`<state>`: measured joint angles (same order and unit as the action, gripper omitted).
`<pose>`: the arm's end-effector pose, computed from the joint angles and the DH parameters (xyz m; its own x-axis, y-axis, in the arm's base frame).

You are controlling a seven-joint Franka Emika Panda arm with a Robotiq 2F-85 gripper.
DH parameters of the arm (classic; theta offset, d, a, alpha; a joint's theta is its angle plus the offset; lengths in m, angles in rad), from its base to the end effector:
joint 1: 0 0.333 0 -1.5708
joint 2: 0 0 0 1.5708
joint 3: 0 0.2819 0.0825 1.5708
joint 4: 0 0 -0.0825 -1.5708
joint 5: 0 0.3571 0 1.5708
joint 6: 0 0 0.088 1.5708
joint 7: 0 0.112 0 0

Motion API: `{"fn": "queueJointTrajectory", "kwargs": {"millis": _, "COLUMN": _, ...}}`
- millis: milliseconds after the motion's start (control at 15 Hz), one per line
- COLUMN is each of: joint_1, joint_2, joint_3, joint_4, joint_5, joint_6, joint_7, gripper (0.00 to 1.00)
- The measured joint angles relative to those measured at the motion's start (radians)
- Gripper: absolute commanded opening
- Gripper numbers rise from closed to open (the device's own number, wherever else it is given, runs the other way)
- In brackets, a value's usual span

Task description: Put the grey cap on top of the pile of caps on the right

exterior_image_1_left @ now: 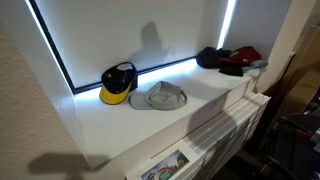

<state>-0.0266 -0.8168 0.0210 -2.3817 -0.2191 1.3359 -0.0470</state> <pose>0.2675 -0.0282 0.5451 0.9726 -0.0201 -0.2314 0.0326 -0.9746 0.2216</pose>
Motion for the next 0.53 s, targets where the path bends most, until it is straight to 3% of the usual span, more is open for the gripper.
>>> {"fn": "queueJointTrajectory", "kwargs": {"millis": 533, "joint_1": 0.007, "joint_2": 0.003, "joint_3": -0.002, "joint_4": -0.002, "joint_5": 0.0, "joint_6": -0.006, "joint_7": 0.002, "gripper": 1.0}}
